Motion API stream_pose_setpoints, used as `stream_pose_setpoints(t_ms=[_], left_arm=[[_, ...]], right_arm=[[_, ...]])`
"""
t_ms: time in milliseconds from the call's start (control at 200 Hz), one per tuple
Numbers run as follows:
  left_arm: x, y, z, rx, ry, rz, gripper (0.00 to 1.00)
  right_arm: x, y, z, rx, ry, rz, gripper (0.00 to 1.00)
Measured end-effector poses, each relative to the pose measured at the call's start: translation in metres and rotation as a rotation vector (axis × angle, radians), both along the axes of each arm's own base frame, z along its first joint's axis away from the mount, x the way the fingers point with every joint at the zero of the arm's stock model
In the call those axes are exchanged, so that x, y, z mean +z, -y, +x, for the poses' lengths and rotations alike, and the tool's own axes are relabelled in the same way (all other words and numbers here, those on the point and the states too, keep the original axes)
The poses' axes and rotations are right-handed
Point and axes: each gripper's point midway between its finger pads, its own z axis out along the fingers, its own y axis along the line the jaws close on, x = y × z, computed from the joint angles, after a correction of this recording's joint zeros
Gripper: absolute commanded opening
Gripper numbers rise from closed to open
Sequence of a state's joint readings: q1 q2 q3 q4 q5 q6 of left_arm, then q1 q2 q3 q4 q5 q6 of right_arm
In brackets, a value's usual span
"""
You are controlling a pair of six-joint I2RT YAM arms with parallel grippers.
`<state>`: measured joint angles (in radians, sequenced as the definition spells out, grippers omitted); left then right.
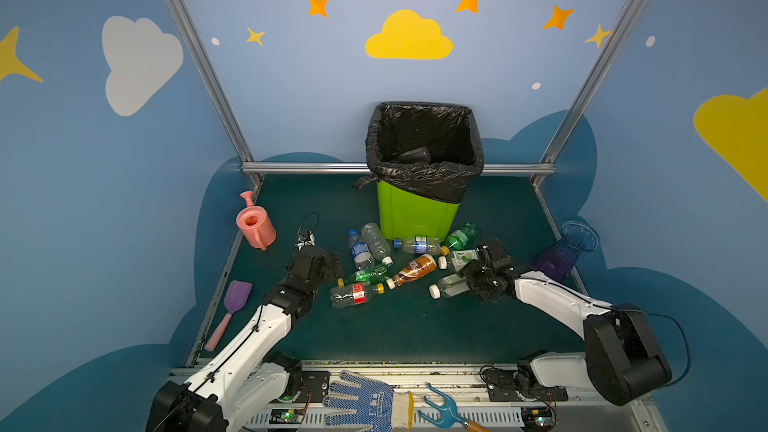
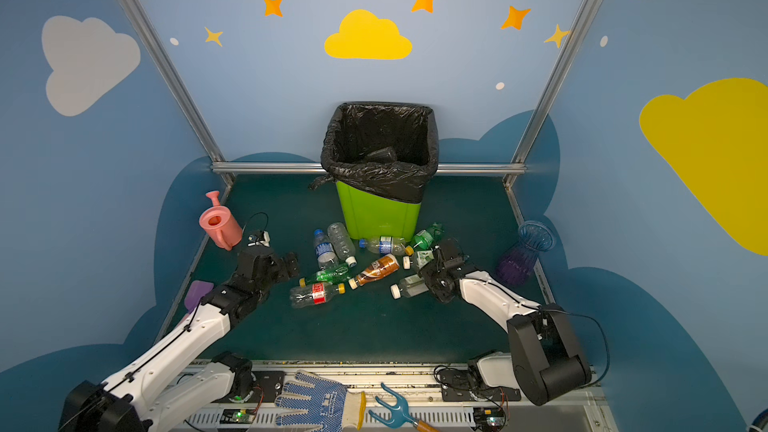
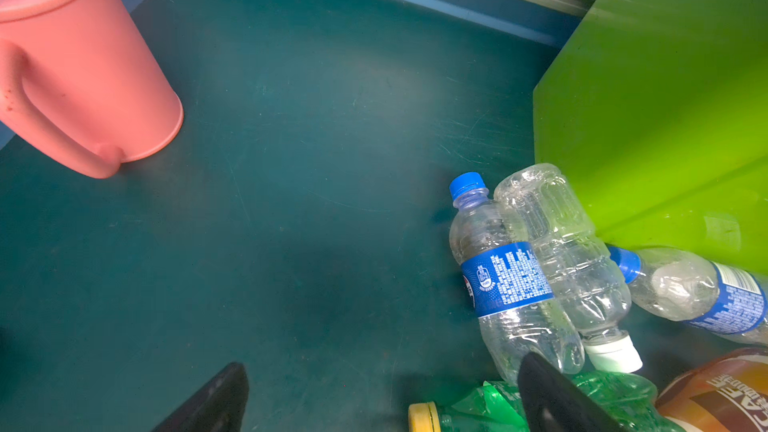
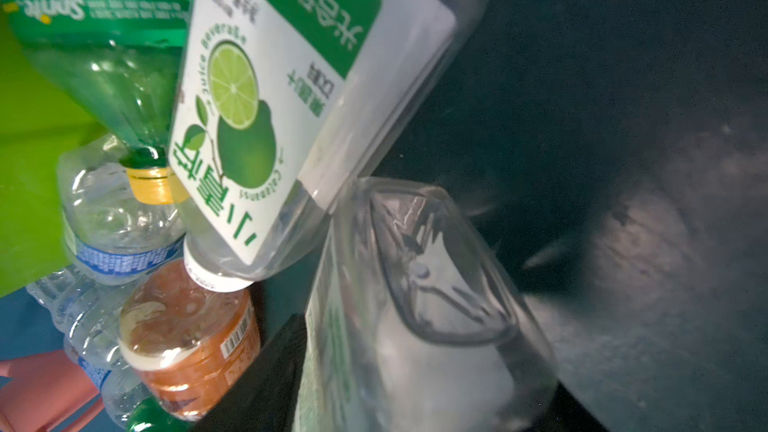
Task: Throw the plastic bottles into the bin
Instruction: 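Close the right gripper on another square clear bottle near the lime-label bottle, then lift the square clear bottle with the right gripper and drop it into the bin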
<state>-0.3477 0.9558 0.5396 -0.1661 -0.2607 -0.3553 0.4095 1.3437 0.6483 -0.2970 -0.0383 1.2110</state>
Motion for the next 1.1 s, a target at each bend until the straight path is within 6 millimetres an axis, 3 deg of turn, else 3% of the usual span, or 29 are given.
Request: stream_pose_setpoints(t_ms=[200, 426, 656, 811, 896, 951, 1011, 1096], left_arm=[[0.000, 0.000, 0.000, 0.000, 0.000, 0.000, 1.00], [0.000, 0.000, 0.000, 0.000, 0.000, 0.000, 1.00], [-0.001, 0.000, 0.000, 0.000, -0.003, 0.001, 1.00], [-0.004, 0.000, 0.000, -0.001, -0.014, 0.005, 1.00], [-0.007, 0.000, 0.001, -0.001, -0.021, 0.008, 1.00], [-0.008, 0.001, 0.001, -0.001, -0.026, 0.009, 1.00], [-0.011, 0.001, 0.003, -0.002, -0.034, 0.012, 1.00], [-0.016, 0.003, 0.005, -0.007, -0.052, 0.015, 1.00]], right_arm=[[0.002, -0.002, 0.004, -0.013, 0.014, 0.013, 0.44], [0.013, -0.001, 0.003, -0.019, 0.045, 0.027, 0.40], [0.045, 0.004, 0.002, -0.008, 0.145, 0.036, 0.35], [0.078, 0.006, 0.009, 0.056, 0.261, 0.008, 0.40], [0.119, 0.003, 0.027, 0.130, 0.370, -0.013, 0.42], [0.166, 0.003, 0.045, 0.192, 0.467, -0.031, 0.43], [0.236, 0.003, 0.066, 0.264, 0.602, -0.069, 0.44], [0.359, 0.008, 0.091, 0.341, 0.866, -0.151, 0.44]])
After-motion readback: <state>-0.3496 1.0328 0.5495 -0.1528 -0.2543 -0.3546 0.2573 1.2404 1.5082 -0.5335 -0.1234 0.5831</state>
